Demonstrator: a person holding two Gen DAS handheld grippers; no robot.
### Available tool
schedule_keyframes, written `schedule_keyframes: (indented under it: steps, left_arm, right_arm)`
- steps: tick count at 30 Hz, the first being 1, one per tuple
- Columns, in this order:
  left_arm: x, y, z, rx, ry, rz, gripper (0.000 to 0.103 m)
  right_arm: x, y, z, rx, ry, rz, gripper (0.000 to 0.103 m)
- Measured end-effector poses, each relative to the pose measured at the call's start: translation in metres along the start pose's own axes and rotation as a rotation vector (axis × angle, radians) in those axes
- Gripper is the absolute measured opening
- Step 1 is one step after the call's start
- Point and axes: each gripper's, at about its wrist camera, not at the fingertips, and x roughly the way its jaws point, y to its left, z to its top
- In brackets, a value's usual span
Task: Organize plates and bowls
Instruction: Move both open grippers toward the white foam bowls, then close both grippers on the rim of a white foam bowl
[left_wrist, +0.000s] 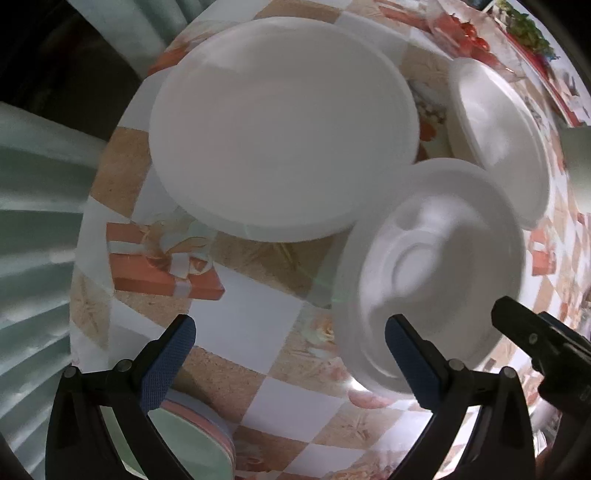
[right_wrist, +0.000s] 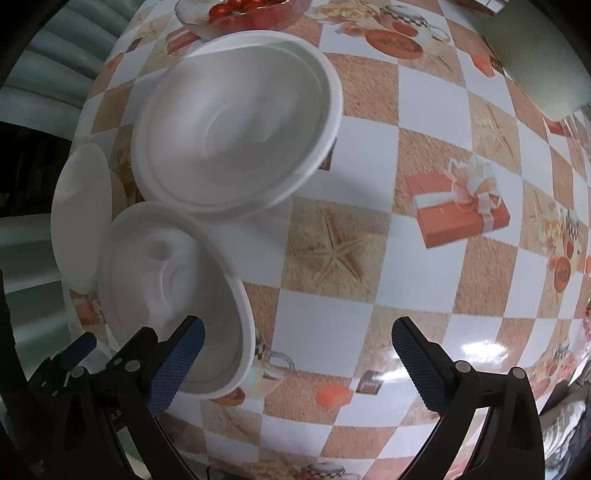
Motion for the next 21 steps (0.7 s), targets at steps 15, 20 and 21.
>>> schedule_keyframes:
  steps: [15, 20, 21]
  left_arm:
    - [0.008, -0.033, 0.011, 0.064, 0.002, -0.09, 0.032]
    - [0.004, -0.062, 0.011, 0.18, -0.035, -0.05, 0.027]
    - [0.003, -0.065, 0.01, 0.197, -0.04, -0.044, 0.027]
  right_arm:
    - [0.023, 0.029, 0.002, -0.033, 0.032, 0.088, 0.024]
    - [0.027, 0.035, -0.001, -0.04, 0.043, 0.08, 0.018]
    - [0.03, 0.037, -0.006, -0.041, 0.043, 0.068, 0.018]
